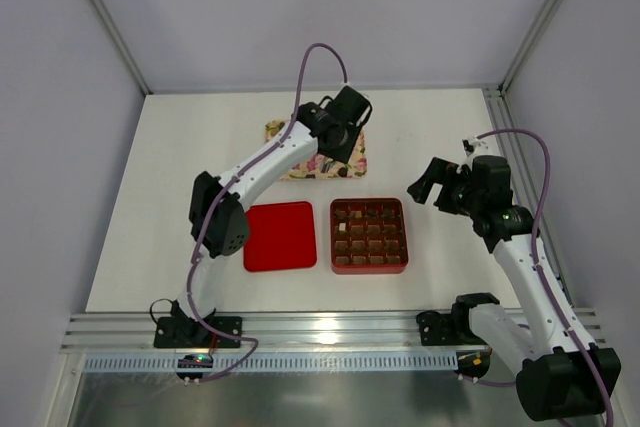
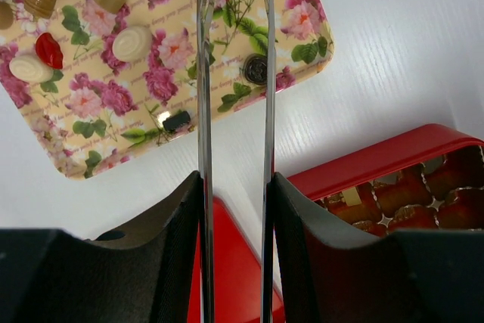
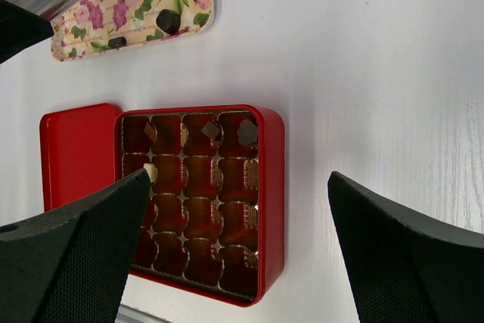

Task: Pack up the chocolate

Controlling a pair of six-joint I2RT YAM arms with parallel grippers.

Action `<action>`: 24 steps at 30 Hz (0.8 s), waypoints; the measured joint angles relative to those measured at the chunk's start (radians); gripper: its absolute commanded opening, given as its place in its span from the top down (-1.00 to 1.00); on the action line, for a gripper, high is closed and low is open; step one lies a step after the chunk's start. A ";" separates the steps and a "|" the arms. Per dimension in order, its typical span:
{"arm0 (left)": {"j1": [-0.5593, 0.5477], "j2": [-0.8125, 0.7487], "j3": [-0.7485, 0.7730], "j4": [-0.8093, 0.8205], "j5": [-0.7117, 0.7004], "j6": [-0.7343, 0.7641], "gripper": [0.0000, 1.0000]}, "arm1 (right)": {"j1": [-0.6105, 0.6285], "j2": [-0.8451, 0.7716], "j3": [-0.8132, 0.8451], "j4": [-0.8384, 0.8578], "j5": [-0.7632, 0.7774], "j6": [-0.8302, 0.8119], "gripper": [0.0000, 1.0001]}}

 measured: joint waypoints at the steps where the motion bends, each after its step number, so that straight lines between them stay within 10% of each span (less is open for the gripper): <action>1: 0.000 0.003 0.002 0.000 0.000 0.002 0.19 | 0.000 -0.001 0.000 -0.001 0.000 0.000 -1.00; 24: 0.014 0.153 0.045 0.096 -0.011 0.076 0.23 | 0.000 -0.029 0.001 -0.015 -0.003 -0.001 -0.99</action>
